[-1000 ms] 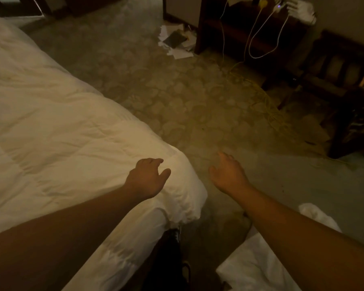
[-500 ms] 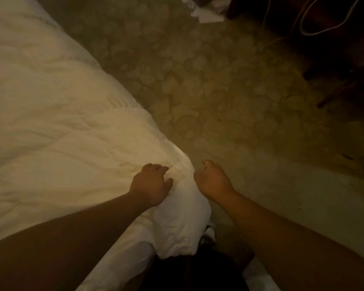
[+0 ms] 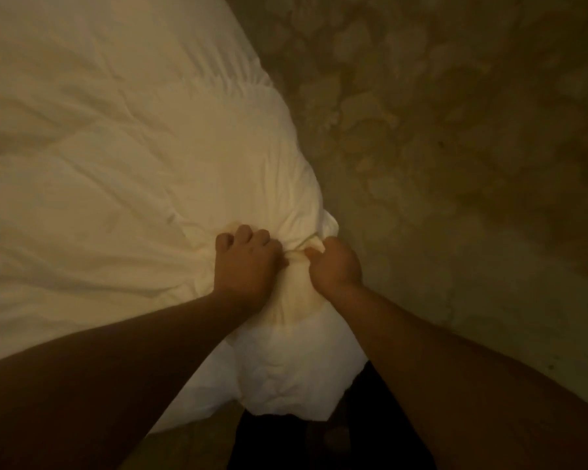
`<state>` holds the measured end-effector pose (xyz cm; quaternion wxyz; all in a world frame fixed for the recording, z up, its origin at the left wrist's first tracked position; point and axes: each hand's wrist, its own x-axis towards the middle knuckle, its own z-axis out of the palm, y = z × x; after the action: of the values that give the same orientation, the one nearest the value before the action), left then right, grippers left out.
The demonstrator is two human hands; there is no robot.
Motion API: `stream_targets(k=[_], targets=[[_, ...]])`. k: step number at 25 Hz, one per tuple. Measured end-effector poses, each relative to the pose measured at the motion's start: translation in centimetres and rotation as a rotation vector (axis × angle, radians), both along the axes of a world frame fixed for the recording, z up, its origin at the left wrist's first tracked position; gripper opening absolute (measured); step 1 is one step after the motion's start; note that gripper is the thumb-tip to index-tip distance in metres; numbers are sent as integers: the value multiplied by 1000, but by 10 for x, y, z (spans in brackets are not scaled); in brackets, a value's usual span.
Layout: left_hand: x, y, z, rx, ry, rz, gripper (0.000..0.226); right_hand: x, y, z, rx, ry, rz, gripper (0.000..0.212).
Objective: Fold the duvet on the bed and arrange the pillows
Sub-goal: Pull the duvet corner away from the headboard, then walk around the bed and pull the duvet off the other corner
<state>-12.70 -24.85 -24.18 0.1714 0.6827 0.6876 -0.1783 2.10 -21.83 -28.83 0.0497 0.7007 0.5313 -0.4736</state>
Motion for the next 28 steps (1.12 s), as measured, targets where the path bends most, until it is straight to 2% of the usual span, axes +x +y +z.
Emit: stream_targets(k=[2, 5, 7, 9, 10, 12, 13, 15, 17, 19, 24, 28], targets=[[15, 17, 2, 17, -35, 128, 28, 10, 19, 15, 172, -7, -12, 24], [52, 69, 17, 160, -137, 305, 28, 39, 67, 44, 455, 47, -76, 23], [71, 96, 23, 267, -177, 280, 25, 59, 88, 51, 600, 26, -130, 17], [77, 98, 13, 221, -150, 201, 26, 70, 92, 38, 523, -44, -132, 16], [76, 86, 2, 102, -98, 148, 34, 72, 87, 23, 380, -82, -79, 19], [75, 49, -16, -178, 18, 19, 63, 74, 75, 5, 41, -149, 93, 35], [75, 30, -20, -287, 47, -54, 74, 78, 69, 5, -35, -145, 165, 43], [79, 7, -16, -447, 22, -133, 78, 87, 64, 17, -11, -99, 224, 44], [87, 19, 5, -492, -70, -73, 76, 99, 68, 42, 69, -84, 254, 41], [98, 58, 39, -397, -143, 30, 74, 111, 86, 78, 157, -88, 298, 43], [121, 173, 169, -17, -199, 121, 73, 143, 167, 187, 386, -49, 354, 47], [128, 240, 270, 149, -286, 180, 71, 158, 239, 285, 581, -63, 358, 52]])
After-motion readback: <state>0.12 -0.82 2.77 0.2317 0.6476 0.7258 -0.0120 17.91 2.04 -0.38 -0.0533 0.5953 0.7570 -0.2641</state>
